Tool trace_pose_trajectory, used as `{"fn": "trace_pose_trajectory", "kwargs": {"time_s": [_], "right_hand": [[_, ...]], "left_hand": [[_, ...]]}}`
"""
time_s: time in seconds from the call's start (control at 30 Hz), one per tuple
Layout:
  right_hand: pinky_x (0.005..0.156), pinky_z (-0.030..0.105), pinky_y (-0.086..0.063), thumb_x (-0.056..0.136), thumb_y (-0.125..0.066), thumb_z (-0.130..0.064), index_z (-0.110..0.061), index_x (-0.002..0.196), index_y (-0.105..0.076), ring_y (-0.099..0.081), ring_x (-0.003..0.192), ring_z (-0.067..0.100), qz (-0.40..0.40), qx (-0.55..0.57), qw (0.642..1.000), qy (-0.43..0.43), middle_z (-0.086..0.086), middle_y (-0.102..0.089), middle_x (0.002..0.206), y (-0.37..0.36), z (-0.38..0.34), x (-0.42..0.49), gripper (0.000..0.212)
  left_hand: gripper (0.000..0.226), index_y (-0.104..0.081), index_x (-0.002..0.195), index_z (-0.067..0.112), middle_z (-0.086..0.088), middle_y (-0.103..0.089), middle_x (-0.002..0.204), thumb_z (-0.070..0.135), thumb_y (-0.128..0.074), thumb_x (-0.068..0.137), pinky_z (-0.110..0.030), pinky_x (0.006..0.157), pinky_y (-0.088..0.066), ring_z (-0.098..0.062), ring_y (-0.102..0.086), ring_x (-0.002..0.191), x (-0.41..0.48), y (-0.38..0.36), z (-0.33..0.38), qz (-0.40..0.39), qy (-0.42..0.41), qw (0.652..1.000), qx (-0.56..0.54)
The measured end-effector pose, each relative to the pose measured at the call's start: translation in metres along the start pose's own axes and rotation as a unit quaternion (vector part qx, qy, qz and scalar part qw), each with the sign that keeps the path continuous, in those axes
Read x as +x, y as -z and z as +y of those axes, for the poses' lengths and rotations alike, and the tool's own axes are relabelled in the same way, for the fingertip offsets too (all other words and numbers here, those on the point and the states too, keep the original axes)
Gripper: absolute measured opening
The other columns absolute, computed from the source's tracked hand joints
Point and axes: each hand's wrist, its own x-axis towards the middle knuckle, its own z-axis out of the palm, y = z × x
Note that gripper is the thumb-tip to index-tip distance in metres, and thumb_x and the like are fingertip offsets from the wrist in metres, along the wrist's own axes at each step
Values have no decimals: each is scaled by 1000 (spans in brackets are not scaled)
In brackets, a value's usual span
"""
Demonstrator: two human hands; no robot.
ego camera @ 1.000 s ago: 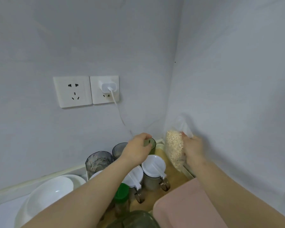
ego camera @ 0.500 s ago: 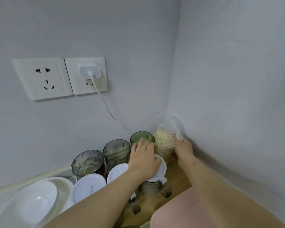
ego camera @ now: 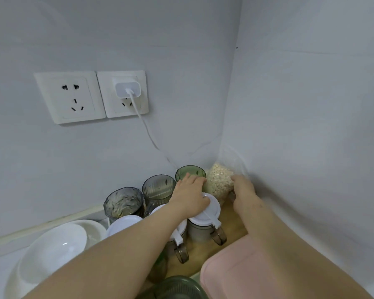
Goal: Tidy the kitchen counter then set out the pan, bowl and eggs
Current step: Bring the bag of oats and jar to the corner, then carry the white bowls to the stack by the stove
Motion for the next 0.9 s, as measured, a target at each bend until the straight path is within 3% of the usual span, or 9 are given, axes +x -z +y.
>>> {"fn": "trace_pose_trajectory", "kwargs": {"time_s": [0.2, 0.3, 0.33, 0.37, 0.43, 0.5, 0.6, 0.7, 0.9], "right_hand": [[66, 33, -38, 77, -53, -11, 3, 100, -55, -46, 75, 22, 19, -30, 996, 77, 10, -49, 81, -8, -17, -60, 27], [64, 32, -36, 85, -48, -3, 21, 116, -46, -33, 83, 16, -13, -58, 990, 132, 34, -55, 85, -16, -28, -111, 38], [70, 33, -43, 88, -47, -2, 20, 123, -42, -53, 77, 33, -25, -62, 986, 154, 38, -56, 98, -20, -29, -131, 42], [81, 37, -46, 89, -45, -2, 19, 124, -42, -54, 101, 49, -39, -72, 982, 169, 38, -54, 109, -24, -29, -153, 41], [73, 32, -40, 89, -43, -2, 14, 102, -54, -50, 77, 31, -76, -101, 972, 197, 34, -53, 93, -34, -22, -195, 23], [66, 27, -30, 89, -44, -4, -9, 85, -49, -37, 69, 17, -122, -120, 962, 211, 8, -42, 73, -52, -8, -239, 8], [81, 29, -41, 92, -48, -8, -15, 99, -55, -49, 93, 15, -213, -114, 950, 201, -2, -53, 94, -74, 23, -289, 12], [62, 24, -38, 92, -49, -10, -15, 99, -59, -50, 85, 14, -289, -132, 935, 159, -1, -54, 89, -92, 60, -333, 14], [64, 24, -38, 90, -49, -11, -19, 80, -54, -49, 80, 14, -412, -179, 889, 90, 1, -55, 91, -129, 141, -439, 14]], "left_hand": [[43, -43, 135, 12, -8, -48, 137, 13, -47, 93, -20, 89, -35, -22, -46, 122, -44, 47, 7, 47, -6, 994, -100], [38, -47, 132, 14, -4, -51, 132, 16, -47, 94, -17, 85, -32, -19, -49, 118, -78, 75, 6, 85, -5, 984, -154], [36, -49, 129, 15, -3, -53, 128, 16, -47, 93, -17, 84, -33, -18, -50, 113, -91, 84, 4, 100, -2, 979, -178], [34, -52, 127, 15, -1, -55, 121, 16, -48, 93, -16, 82, -34, -16, -52, 106, -104, 92, 2, 116, 2, 972, -204], [30, -55, 122, 15, 3, -55, 107, 15, -49, 93, -14, 72, -40, -13, -52, 95, -138, 109, -5, 155, 11, 955, -252], [26, -59, 117, 16, 4, -57, 100, 15, -50, 93, -9, 66, -40, -13, -53, 91, -183, 127, -18, 202, 21, 938, -282], [16, -61, 104, 23, 3, -63, 98, 17, -52, 93, -12, 74, -44, -16, -58, 91, -245, 139, -44, 253, 46, 915, -310], [14, -62, 96, 28, 5, -66, 94, 17, -54, 91, -27, 86, -45, -15, -60, 96, -308, 142, -74, 306, 99, 886, -334], [19, -63, 89, 28, -3, -69, 96, 13, -52, 91, -30, 87, -46, -18, -64, 98, -450, 141, -129, 400, 209, 798, -399]]}}
